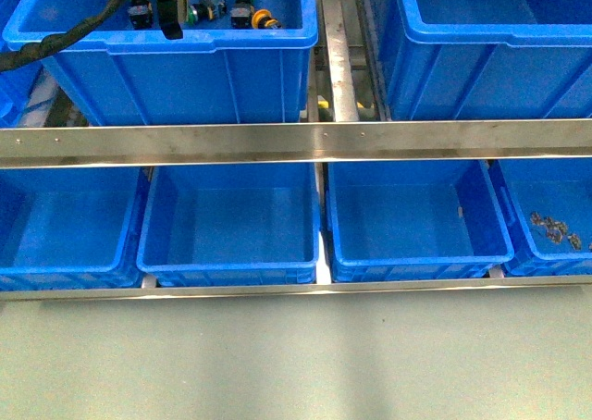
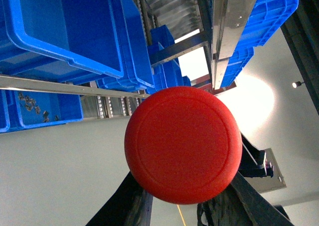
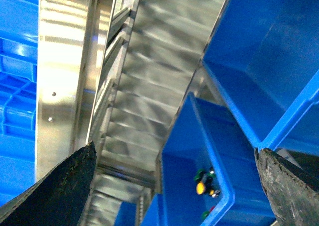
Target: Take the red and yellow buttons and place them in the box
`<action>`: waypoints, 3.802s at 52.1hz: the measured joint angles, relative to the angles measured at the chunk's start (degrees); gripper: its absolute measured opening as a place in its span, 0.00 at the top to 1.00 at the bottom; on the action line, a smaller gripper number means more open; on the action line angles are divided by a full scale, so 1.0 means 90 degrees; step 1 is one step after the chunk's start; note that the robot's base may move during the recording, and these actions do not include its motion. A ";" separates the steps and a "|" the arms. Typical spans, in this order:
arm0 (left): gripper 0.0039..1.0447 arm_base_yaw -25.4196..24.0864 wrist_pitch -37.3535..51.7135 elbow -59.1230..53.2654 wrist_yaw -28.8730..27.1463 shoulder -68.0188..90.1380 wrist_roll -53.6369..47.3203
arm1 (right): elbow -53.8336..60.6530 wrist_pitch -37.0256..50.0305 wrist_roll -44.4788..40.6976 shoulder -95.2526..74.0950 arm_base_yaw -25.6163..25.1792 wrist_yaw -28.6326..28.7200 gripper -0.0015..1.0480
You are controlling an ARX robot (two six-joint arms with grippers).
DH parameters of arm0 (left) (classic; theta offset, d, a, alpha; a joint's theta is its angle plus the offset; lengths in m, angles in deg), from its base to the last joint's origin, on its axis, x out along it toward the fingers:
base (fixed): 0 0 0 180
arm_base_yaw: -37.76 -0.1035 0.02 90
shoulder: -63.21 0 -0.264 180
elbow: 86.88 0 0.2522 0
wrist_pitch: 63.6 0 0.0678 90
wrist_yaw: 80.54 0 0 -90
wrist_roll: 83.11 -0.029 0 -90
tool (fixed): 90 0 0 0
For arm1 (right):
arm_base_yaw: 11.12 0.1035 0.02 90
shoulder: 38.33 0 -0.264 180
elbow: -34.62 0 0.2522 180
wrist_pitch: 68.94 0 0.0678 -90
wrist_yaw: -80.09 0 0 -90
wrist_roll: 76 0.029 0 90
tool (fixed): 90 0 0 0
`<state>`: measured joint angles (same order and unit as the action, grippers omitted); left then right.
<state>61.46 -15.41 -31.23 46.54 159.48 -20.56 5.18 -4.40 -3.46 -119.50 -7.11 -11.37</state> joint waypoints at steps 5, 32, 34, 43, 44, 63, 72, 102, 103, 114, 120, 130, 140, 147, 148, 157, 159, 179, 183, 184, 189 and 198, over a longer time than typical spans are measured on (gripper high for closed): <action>0.79 -0.0022 0.0041 -0.0002 0.0066 0.0000 0.0080 | 0.0000 0.0151 0.0024 -0.0158 0.0051 0.0070 0.07; 0.79 -0.0284 0.0034 -0.0102 0.0520 0.0000 0.0112 | 0.0000 0.0170 0.0022 -0.0289 0.0085 0.0068 0.07; 0.79 -0.0316 0.0032 -0.0100 0.0503 0.0000 0.0112 | 0.0000 0.0170 0.0022 -0.0304 0.0097 0.0063 0.07; 0.79 -0.0359 0.0012 -0.0078 0.0498 0.0000 0.0112 | -0.0015 0.0170 0.0019 -0.0442 0.0231 -0.0005 0.07; 0.79 -0.0362 -0.0007 -0.0070 0.0495 0.0000 0.0109 | -0.0027 0.0170 0.0022 -0.0466 0.0253 -0.0019 0.07; 0.79 -0.0403 -0.0202 0.0024 0.0549 -0.0024 0.0029 | -0.3191 -0.0342 -0.0044 -0.2370 0.1443 0.0306 0.07; 0.79 -0.0539 -0.0231 0.0032 0.0454 -0.0041 -0.0017 | -0.3371 -0.0457 -0.0138 -0.2295 0.1365 0.0287 0.07; 0.79 -0.0493 -0.0257 0.0058 0.0707 -0.0036 -0.0187 | -0.3198 0.0182 0.0209 -0.2276 0.1435 0.0527 0.07; 0.79 -0.0493 -0.0260 0.0058 0.0719 -0.0036 -0.0197 | -0.3198 0.0182 0.0209 -0.2276 0.1430 0.0522 0.07; 0.79 -0.0537 -0.0347 0.0039 0.0833 -0.0041 -0.0376 | -0.3198 0.0182 0.0209 -0.2276 0.1423 0.0527 0.07; 0.79 -0.0641 -0.0342 0.0029 0.0726 -0.0044 -0.0376 | -0.3198 0.0182 0.0209 -0.2276 0.1426 0.0554 0.07; 0.79 -0.0702 -0.0272 0.0053 0.0738 -0.0041 -0.0338 | -0.3198 0.0182 0.0209 -0.2276 0.1426 0.0580 0.07; 0.79 -0.0690 -0.0027 0.0330 0.0738 -0.0024 -0.0160 | -0.3198 0.0182 0.0209 -0.2276 0.1426 0.0622 0.07; 0.79 -0.0588 0.0085 0.0406 0.0755 0.0019 -0.0036 | -0.3198 0.0182 0.0209 -0.2276 0.1426 0.0622 0.07; 0.79 -0.0571 0.0090 0.0406 0.0767 0.0019 -0.0032 | -0.3198 0.0182 0.0209 -0.2276 0.1426 0.0622 0.07; 0.79 -0.0561 0.0061 0.0381 0.0933 -0.0005 -0.0039 | -0.3198 0.0182 0.0209 -0.2276 0.1426 0.0631 0.07; 0.79 -0.0573 0.0027 0.0367 0.0945 -0.0022 -0.0039 | -0.3198 0.0182 0.0209 -0.2276 0.1426 0.0648 0.07; 0.79 -0.0818 -0.0029 0.0160 0.0952 -0.0248 -0.0087 | -0.3174 0.0182 0.0206 -0.2276 0.1508 0.1205 0.07; 0.79 -0.0821 -0.0032 0.0104 0.0952 -0.0274 -0.0107 | -0.3174 0.0182 0.0206 -0.2276 0.1513 0.1341 0.07; 0.79 -0.0821 -0.0032 0.0102 0.0952 -0.0279 -0.0107 | -0.3174 0.0182 0.0206 -0.2276 0.1515 0.1370 0.07; 0.79 -0.0821 -0.0051 0.0095 0.0950 -0.0306 -0.0136 | -0.3174 0.0182 0.0206 -0.2276 0.1535 0.1552 0.07; 0.79 -0.0818 -0.0051 0.0007 0.0933 -0.0396 -0.0187 | -0.3174 0.0182 0.0209 -0.2276 0.1598 0.1834 0.07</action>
<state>54.10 -15.87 -31.16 54.93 155.92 -22.25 -23.39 -2.76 -1.58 -139.98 7.27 5.14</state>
